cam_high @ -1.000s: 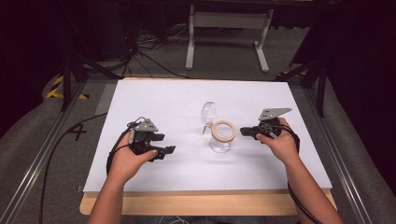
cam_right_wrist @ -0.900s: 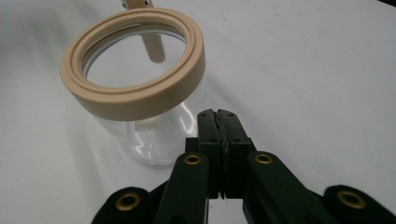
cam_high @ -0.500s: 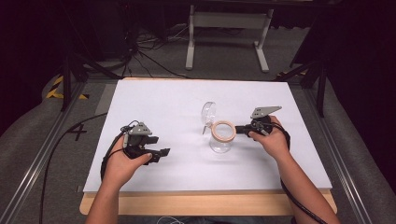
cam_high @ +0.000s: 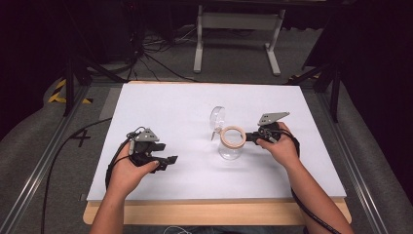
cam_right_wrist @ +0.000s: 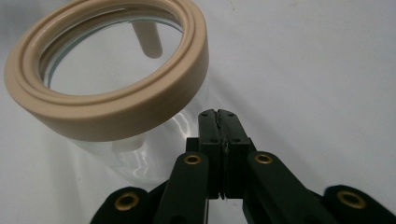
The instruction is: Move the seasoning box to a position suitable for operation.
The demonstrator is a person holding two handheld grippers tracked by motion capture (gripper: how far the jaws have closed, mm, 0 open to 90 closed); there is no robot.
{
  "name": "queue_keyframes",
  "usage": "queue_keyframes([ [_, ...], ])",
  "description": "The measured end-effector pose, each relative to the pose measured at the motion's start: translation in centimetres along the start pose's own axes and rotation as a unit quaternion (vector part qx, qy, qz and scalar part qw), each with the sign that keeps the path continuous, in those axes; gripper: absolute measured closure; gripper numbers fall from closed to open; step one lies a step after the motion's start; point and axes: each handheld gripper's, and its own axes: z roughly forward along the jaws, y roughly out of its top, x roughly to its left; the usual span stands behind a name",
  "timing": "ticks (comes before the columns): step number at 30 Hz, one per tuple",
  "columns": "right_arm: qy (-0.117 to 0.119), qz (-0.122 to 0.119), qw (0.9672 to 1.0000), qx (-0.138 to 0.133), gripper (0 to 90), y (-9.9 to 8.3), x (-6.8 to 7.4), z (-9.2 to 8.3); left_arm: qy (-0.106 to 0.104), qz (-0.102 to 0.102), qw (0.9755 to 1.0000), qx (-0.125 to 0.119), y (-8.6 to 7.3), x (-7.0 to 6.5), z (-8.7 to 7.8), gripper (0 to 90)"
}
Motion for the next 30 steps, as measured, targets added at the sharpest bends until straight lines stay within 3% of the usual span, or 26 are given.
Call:
queue_keyframes([
  [6,0.003,0.002,1.0,0.001,90.0,-0.2,0.3,-0.2,-0.003,-0.003,1.0,0.0,0.2,0.1,0.3,33.2],
  [30,0.017,-0.009,0.9995,0.026,90.0,-1.3,4.2,-1.6,-0.039,0.028,0.9989,0.003,2.8,0.0,3.2,32.6],
])
